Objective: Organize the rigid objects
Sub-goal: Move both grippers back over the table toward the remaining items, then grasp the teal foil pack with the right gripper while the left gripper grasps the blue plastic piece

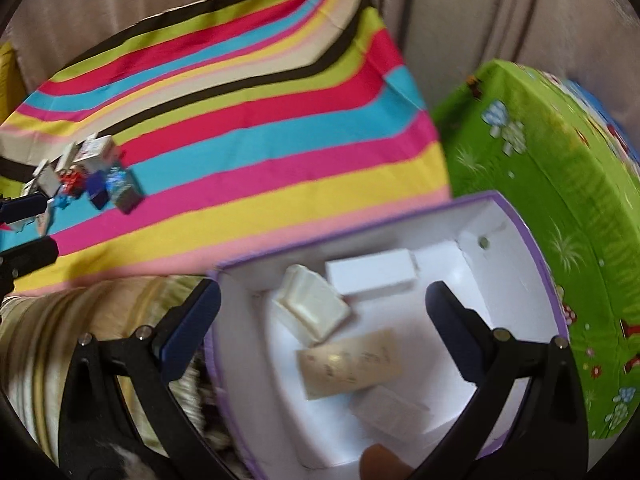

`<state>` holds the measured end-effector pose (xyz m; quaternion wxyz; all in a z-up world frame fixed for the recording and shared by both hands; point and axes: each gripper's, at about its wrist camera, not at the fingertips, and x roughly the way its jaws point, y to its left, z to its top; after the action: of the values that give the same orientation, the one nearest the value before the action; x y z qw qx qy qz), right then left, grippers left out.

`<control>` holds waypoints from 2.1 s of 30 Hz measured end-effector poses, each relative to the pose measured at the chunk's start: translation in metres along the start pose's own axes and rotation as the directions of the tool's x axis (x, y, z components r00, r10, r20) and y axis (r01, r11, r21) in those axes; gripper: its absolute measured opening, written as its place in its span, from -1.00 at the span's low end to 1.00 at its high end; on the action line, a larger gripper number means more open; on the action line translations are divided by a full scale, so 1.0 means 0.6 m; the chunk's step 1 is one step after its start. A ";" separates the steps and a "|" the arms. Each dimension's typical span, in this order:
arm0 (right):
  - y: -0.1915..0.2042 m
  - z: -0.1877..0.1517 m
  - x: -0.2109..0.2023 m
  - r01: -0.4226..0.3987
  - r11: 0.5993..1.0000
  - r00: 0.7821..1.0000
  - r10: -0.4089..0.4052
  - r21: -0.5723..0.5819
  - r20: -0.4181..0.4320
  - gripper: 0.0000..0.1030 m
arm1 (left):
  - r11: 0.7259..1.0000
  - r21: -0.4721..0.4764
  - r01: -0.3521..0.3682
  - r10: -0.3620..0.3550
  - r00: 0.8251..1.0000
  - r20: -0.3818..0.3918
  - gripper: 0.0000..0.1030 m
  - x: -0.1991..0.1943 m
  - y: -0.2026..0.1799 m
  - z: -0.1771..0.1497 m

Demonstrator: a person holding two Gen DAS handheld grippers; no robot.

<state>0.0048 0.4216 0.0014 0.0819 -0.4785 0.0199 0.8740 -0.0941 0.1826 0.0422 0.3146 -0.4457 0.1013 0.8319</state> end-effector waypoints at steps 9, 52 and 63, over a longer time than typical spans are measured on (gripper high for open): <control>0.108 0.046 -0.016 -0.049 0.992 0.998 0.053 -0.114 0.035 1.00 | 0.966 -0.192 -0.173 0.188 0.980 0.065 0.64 -0.048 0.172 -0.037; 0.354 0.112 0.139 -0.116 0.917 0.993 0.094 -0.381 -0.075 0.84 | 0.899 -0.423 -0.115 0.126 0.992 -0.002 -0.86 0.036 0.309 -0.086; 0.336 0.117 0.146 -0.179 0.923 0.983 0.151 -0.341 -0.107 0.58 | 0.911 -0.411 -0.029 0.071 0.994 0.087 -0.87 -0.004 0.272 -0.095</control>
<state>-0.1325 0.2419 -0.0430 -0.0790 -0.5163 -0.0923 0.8477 -0.1545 0.0282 -0.0071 0.1977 -0.4565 -0.0793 0.8638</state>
